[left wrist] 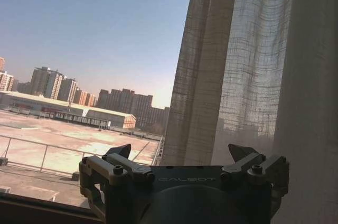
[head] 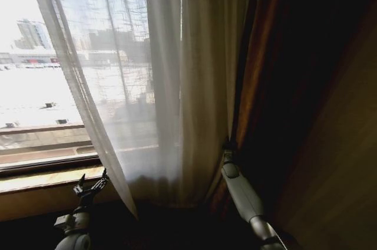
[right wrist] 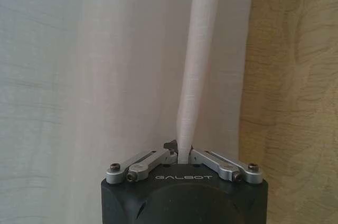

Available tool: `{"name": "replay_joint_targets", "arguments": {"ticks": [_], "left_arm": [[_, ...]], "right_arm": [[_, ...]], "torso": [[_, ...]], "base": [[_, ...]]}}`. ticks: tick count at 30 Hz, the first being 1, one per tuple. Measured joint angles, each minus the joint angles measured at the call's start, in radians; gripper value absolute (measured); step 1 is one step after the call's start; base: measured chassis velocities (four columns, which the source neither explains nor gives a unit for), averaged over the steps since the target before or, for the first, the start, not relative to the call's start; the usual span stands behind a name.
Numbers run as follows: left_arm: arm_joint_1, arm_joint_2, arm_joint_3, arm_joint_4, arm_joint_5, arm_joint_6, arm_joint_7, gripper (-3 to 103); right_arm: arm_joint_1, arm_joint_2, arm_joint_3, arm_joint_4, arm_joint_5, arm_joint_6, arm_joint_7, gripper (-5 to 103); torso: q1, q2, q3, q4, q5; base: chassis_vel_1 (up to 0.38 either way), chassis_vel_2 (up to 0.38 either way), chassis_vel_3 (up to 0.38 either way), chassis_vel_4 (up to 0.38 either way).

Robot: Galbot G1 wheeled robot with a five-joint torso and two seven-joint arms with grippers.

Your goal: Open the curtains by pulling them apart, changing their state from closed to fully open.

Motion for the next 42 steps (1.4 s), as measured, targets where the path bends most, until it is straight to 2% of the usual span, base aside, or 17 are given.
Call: {"name": "replay_joint_targets", "arguments": {"ticks": [1,2,3,4,6,7,8,9,10,11,12,17,19,23,25,28,42], "left_arm": [[0.0,0.0,0.0,0.0,0.0,0.0,0.0,100],[0.0,0.0,0.0,0.0,0.0,0.0,0.0,100],[0.0,0.0,0.0,0.0,0.0,0.0,0.0,100],[0.0,0.0,0.0,0.0,0.0,0.0,0.0,100],[0.0,0.0,0.0,0.0,0.0,0.0,0.0,100],[0.0,0.0,0.0,0.0,0.0,0.0,0.0,100],[0.0,0.0,0.0,0.0,0.0,0.0,0.0,100],[0.0,0.0,0.0,0.0,0.0,0.0,0.0,100],[0.0,0.0,0.0,0.0,0.0,0.0,0.0,100],[0.0,0.0,0.0,0.0,0.0,0.0,0.0,100],[0.0,0.0,0.0,0.0,0.0,0.0,0.0,100],[0.0,0.0,0.0,0.0,0.0,0.0,0.0,100],[0.0,0.0,0.0,0.0,0.0,0.0,0.0,100],[0.0,0.0,0.0,0.0,0.0,0.0,0.0,100],[0.0,0.0,0.0,0.0,0.0,0.0,0.0,100],[0.0,0.0,0.0,0.0,0.0,0.0,0.0,100],[0.0,0.0,0.0,0.0,0.0,0.0,0.0,100]], "right_arm": [[-0.024,-0.011,-0.023,0.049,0.036,-0.014,-0.022,3],[-0.06,-0.03,-0.049,0.115,0.078,-0.037,-0.045,14],[-0.079,-0.04,-0.058,0.145,0.096,-0.046,-0.051,14],[-0.109,-0.056,-0.068,0.189,0.122,-0.06,-0.056,19],[-0.118,-0.062,-0.069,0.202,0.129,-0.064,-0.056,19],[-0.152,-0.081,-0.071,0.25,0.148,-0.078,-0.059,30],[-0.171,-0.092,-0.07,0.277,0.159,-0.084,-0.066,36],[-0.19,-0.101,-0.065,0.301,0.171,-0.084,-0.082,36],[-0.19,-0.101,-0.065,0.301,0.171,-0.084,-0.082,36],[-0.216,-0.111,-0.057,0.331,0.185,-0.083,-0.106,46],[-0.229,-0.115,-0.052,0.348,0.193,-0.082,-0.122,46],[-0.254,-0.121,-0.031,0.375,0.199,-0.067,-0.163,68],[-0.256,-0.122,-0.029,0.376,0.197,-0.066,-0.165,68],[-0.271,-0.127,-0.018,0.385,0.193,-0.058,-0.17,90],[-0.275,-0.129,-0.016,0.388,0.191,-0.055,-0.17,90],[-0.286,-0.135,-0.015,0.407,0.191,-0.055,-0.174,100],[-0.314,-0.153,-0.013,0.451,0.185,-0.051,-0.199,100]], "torso": [[0.0,0.0,0.0,0.0,0.0],[0.0,0.0,0.0,0.0,-0.0002],[0.0,0.0,0.0,0.0,-0.0003],[0.0,0.0,0.0,0.0,-0.0001],[0.0,0.0,0.0,0.0,-0.0002],[0.0,0.0,0.0,-0.0001,-0.0004],[0.0,0.0,0.0,-0.0003,-0.0002],[0.0,0.0,0.0,-0.0003,-0.0002],[0.0,0.0,0.0,-0.0003,-0.0002],[0.0,0.0,0.0,-0.0003,-0.0002],[0.0,0.0,0.0,-0.0004,-0.0001],[0.0,0.0,0.0,-0.0001,-0.0003],[0.0,0.0,0.0,-0.0001,-0.0003],[0.0,0.0,0.0,-0.0002,-0.0002],[0.0,0.0,0.0,-0.0002,-0.0002],[0.0,0.0,0.0,-0.0002,-0.0003],[0.0,0.0,0.0,-0.0001,-0.0005]], "base": [[0.0,0.0,0.0,0.0],[0.0,0.0,0.0,0.0],[0.0,0.0,0.0,0.0],[0.0,0.0,0.0,0.0],[0.0,0.0,0.0,0.0],[0.0,0.0,0.0,0.0],[0.0,0.0,0.0,0.0],[0.0,0.0,0.0,0.0],[0.0,0.0,0.0,0.0],[0.0,0.0,0.0,0.0],[0.0,0.0,0.0,0.0],[0.0,0.0,0.0,0.0],[0.0,0.0,0.0,0.0],[0.0,0.0,0.0,0.0],[0.0,0.0,0.0,0.0],[0.027,0.014,-0.028,-0.008],[0.194,0.124,-0.182,-0.129]]}}
